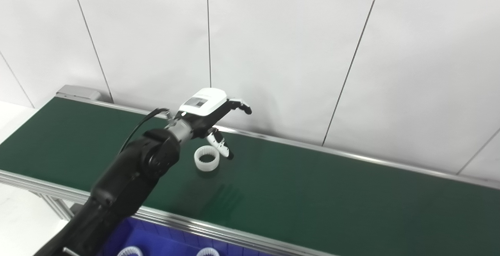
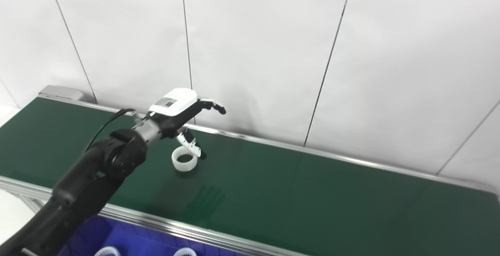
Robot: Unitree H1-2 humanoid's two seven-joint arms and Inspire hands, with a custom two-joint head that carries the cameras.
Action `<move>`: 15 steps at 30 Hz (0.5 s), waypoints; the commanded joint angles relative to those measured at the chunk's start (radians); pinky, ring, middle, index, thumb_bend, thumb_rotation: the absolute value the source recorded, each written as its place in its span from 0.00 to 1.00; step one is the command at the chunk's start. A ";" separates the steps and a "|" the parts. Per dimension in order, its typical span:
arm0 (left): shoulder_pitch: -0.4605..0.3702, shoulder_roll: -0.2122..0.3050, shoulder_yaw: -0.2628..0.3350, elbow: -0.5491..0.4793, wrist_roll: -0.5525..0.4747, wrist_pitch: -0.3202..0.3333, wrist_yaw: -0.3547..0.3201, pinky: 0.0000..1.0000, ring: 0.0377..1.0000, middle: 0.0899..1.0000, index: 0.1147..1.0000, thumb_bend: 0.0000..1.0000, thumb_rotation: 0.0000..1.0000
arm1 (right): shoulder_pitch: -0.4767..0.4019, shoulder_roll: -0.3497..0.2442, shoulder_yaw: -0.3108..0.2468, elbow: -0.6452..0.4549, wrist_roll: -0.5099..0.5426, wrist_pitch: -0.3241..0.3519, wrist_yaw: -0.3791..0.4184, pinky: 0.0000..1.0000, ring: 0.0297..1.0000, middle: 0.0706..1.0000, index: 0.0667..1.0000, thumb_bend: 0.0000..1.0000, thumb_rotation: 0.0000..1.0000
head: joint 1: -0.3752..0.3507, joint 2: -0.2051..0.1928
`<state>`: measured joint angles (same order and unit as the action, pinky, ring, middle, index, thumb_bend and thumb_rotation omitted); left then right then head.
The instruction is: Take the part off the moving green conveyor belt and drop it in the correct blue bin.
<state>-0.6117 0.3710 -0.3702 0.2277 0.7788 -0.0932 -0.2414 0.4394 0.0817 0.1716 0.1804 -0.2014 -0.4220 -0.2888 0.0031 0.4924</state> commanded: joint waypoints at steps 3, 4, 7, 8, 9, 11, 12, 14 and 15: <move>-0.123 0.016 -0.076 0.152 0.108 -0.042 0.053 0.70 0.78 0.79 0.73 1.00 0.12 | -0.006 0.044 0.009 -0.016 -0.013 -0.043 -0.007 0.78 0.85 1.00 1.00 0.50 1.00 | -0.010 0.007; -0.140 0.011 -0.095 0.185 0.125 -0.042 0.050 0.71 0.78 0.79 0.73 1.00 0.12 | -0.006 0.046 0.010 -0.017 -0.014 -0.043 -0.007 0.78 0.85 1.00 1.00 0.50 1.00 | -0.017 0.010; -0.176 -0.001 -0.146 0.260 0.169 -0.042 0.048 0.71 0.77 0.78 0.73 1.00 0.12 | -0.005 0.049 0.013 -0.019 -0.017 -0.044 -0.007 0.77 0.85 1.00 1.00 0.50 1.00 | -0.021 0.012; -0.187 -0.007 -0.170 0.287 0.190 -0.037 0.043 0.71 0.77 0.78 0.73 1.00 0.12 | -0.004 0.051 0.013 -0.020 -0.020 -0.044 -0.008 0.77 0.85 1.00 1.00 0.50 1.00 | -0.024 0.015; -0.197 -0.013 -0.192 0.310 0.210 -0.033 0.040 0.72 0.77 0.79 0.73 1.00 0.13 | -0.003 0.053 0.014 -0.021 -0.022 -0.044 -0.009 0.77 0.85 1.00 1.00 0.51 1.00 | -0.025 0.016; -0.209 -0.028 -0.224 0.353 0.233 -0.029 0.048 0.73 0.77 0.79 0.73 1.00 0.14 | -0.001 0.054 0.016 -0.023 -0.025 -0.044 -0.010 0.76 0.85 1.00 1.00 0.51 1.00 | -0.030 0.020; -0.213 -0.034 -0.236 0.374 0.241 -0.028 0.059 0.73 0.77 0.79 0.73 1.00 0.15 | 0.001 0.056 0.016 -0.026 -0.026 -0.043 -0.010 0.76 0.84 1.00 1.00 0.52 1.00 | -0.032 0.022; -0.219 -0.049 -0.252 0.413 0.252 -0.025 0.075 0.73 0.77 0.79 0.73 1.00 0.15 | 0.006 0.058 0.016 -0.030 -0.031 -0.040 -0.010 0.76 0.84 1.00 1.00 0.52 1.00 | -0.035 0.024; -0.221 -0.054 -0.259 0.425 0.256 -0.022 0.078 0.73 0.77 0.79 0.73 1.00 0.15 | 0.008 0.060 0.016 -0.032 -0.035 -0.038 -0.012 0.76 0.83 0.99 1.00 0.54 1.00 | -0.038 0.025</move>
<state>-0.7741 0.3170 -0.6321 0.6544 1.0181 -0.1242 -0.1993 0.4416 0.0897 0.1682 0.1749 -0.2225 -0.4219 -0.2960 -0.0353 0.5169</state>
